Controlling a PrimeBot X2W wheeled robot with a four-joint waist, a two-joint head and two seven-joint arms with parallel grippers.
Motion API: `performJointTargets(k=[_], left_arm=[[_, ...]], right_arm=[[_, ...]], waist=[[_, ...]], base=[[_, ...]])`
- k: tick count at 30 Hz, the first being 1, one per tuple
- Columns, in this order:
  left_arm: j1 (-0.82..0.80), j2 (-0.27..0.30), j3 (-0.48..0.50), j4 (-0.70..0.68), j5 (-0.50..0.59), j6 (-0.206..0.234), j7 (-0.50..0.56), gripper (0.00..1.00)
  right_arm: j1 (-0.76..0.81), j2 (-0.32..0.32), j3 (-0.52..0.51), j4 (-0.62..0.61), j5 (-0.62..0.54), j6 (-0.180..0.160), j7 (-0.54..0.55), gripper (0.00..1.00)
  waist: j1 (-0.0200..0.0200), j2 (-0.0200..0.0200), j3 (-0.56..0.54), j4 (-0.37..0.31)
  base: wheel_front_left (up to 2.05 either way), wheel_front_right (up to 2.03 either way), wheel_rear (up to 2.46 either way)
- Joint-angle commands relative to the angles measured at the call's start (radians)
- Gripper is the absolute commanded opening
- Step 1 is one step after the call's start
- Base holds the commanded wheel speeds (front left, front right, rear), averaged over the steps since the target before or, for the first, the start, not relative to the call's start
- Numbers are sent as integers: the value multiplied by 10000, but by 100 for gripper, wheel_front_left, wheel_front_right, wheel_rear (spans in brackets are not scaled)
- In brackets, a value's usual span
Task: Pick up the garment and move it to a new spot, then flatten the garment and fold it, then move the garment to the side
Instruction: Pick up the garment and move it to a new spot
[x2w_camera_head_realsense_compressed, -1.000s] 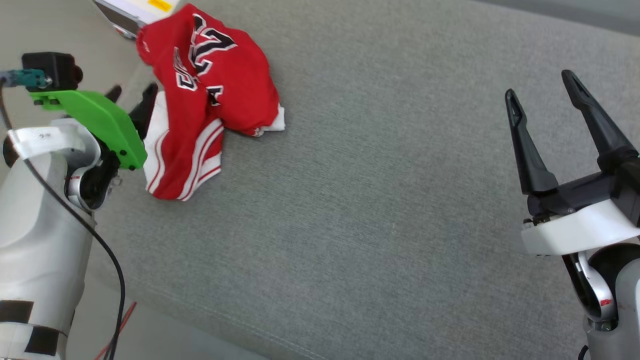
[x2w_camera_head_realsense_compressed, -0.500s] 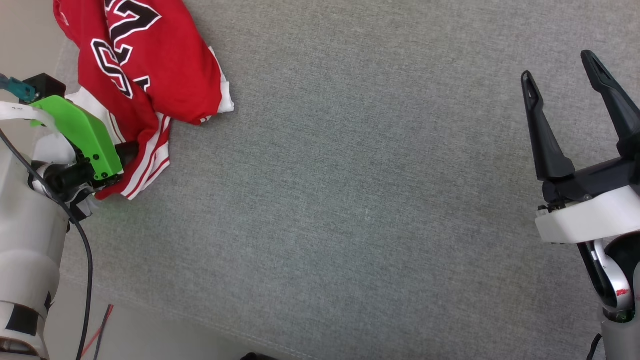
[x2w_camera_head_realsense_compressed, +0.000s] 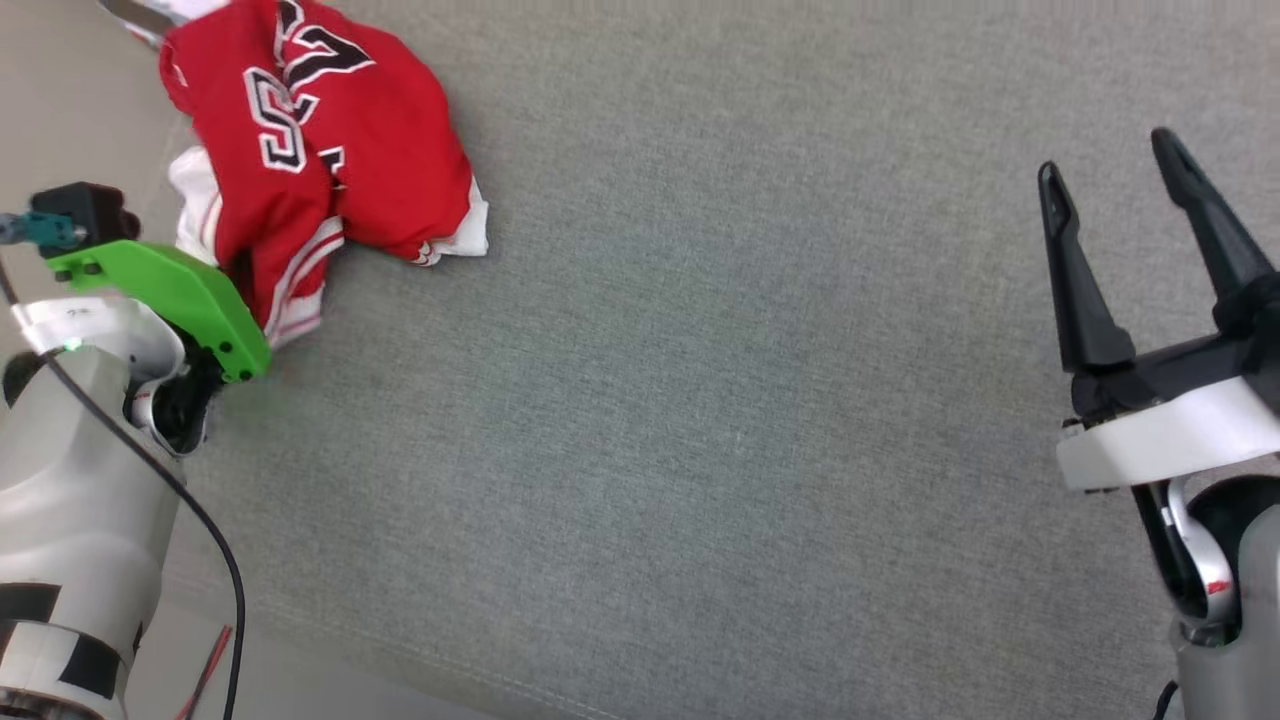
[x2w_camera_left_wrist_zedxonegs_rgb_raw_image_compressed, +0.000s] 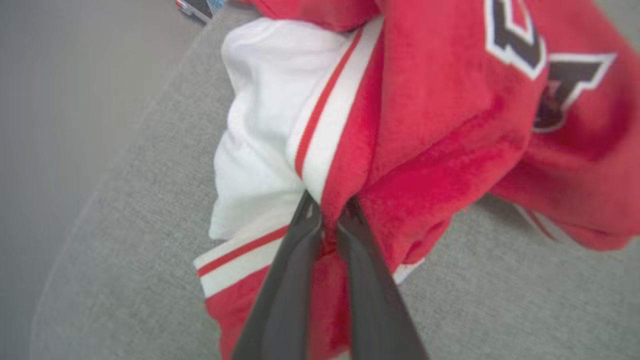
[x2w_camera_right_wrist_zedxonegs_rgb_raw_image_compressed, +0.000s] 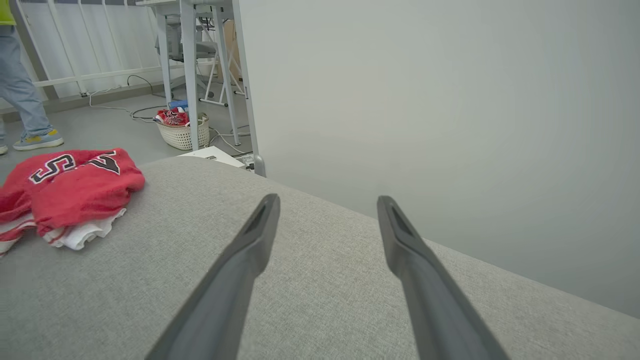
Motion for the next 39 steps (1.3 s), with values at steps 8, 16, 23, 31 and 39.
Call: performJointTargets(k=[8, 16, 23, 31, 39], left_arm=[[-89, 453, -249, -740, 761, -15, -2751, 0], [491, 374, -706, -2470, 1324, 220, -3324, 0], [1797, 168, -1197, -4876, 1250, 557, -2688, 0], [2867, -526, -2232, -7630, 1265, 861, -1806, 0], [2649, -1622, -3538, -8772, 1628, 744, -1051, 0]], right_arm=[[867, 739, -236, 746, 134, -9, -734, 100], [1652, 1146, -443, 1186, 177, -9, -1163, 100], [2126, 1270, -544, 1357, 235, -9, -1294, 100], [2396, 1302, -772, 1315, 461, -9, -1367, 100], [2463, 1305, -1127, 1131, 718, -9, -1441, 100]], waist=[[-1, 0, -2100, -340], [-1, 0, -3146, -1267], [-1, 0, -3639, -2472], [-1, 0, -3581, -3797], [-1, 0, -2864, -4320]], base=[[0, 0, 0], [0, 0, 0], [0, 0, 0], [0, 0, 0], [0, 0, 0]])
